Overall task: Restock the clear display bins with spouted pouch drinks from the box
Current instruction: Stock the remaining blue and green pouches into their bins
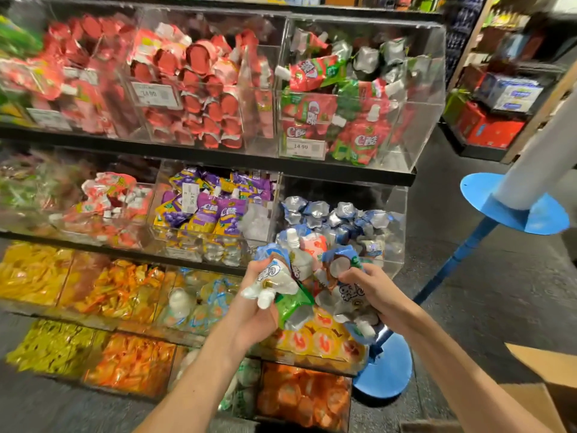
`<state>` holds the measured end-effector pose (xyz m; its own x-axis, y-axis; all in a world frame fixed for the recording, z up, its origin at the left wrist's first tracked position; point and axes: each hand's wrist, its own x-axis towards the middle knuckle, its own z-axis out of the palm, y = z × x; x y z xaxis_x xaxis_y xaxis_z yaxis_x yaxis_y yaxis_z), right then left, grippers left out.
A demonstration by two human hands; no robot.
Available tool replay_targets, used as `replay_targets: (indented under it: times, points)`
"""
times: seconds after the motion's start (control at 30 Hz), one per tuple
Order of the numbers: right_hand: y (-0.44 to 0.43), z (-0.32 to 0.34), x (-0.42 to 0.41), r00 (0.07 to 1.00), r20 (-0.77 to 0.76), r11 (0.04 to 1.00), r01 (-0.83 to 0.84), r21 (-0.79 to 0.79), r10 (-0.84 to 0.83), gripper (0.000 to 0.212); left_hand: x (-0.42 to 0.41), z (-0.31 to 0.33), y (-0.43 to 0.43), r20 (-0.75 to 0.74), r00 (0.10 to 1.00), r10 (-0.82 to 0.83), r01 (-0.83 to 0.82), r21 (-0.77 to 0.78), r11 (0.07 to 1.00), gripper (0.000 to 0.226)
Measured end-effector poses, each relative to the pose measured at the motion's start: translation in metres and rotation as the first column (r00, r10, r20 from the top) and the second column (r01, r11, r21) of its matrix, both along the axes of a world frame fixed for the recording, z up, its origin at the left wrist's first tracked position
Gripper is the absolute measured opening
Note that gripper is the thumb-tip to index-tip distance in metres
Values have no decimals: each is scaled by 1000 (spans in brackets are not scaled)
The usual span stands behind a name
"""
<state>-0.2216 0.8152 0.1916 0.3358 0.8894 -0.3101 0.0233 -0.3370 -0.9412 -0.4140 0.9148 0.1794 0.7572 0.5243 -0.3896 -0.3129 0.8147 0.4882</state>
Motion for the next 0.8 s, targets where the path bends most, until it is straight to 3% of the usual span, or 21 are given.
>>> replay_targets:
  times: [0.07,0.17,0.27,0.37,0.47,0.57,0.63,0.7,0.77,0.8]
  points:
    - [9,0,-4,999,-6,999,49,-23,-50,57,1,-3,9,25,1000,7,-7,-17,1000,49]
    - [21,-1,-8,993,-46,994,108,-33,-110,54,1,-11,31,-1,999,40,-40,-128,991,30]
    - [29,-5,-12,973,-123,980,192,-56,-197,46,-3,-17,56,67,993,95,-73,-272,960,46]
    - [36,-12,-16,914,-237,944,317,-86,-329,42,-6,-19,78,120,990,71,-41,-236,971,47]
    - [41,-15,-21,864,-357,933,350,-84,-356,38,-8,-24,94,220,975,-9,49,-176,983,15]
    - [41,-19,-23,773,-495,913,387,-128,-397,26,-4,-32,105,270,957,-110,157,-160,975,48]
    - [39,-19,-24,747,-554,917,392,-80,-367,45,2,-26,106,246,938,-246,273,-82,959,43]
    - [36,-15,-23,744,-569,918,394,-49,-350,56,1,-25,106,213,940,-268,279,-20,960,38]
    - [34,-14,-13,737,-562,900,435,-32,-377,65,5,-30,110,132,938,-319,336,-131,933,42]
    - [35,-12,-9,740,-543,892,449,-40,-397,76,7,-29,109,203,925,-322,352,-133,926,54]
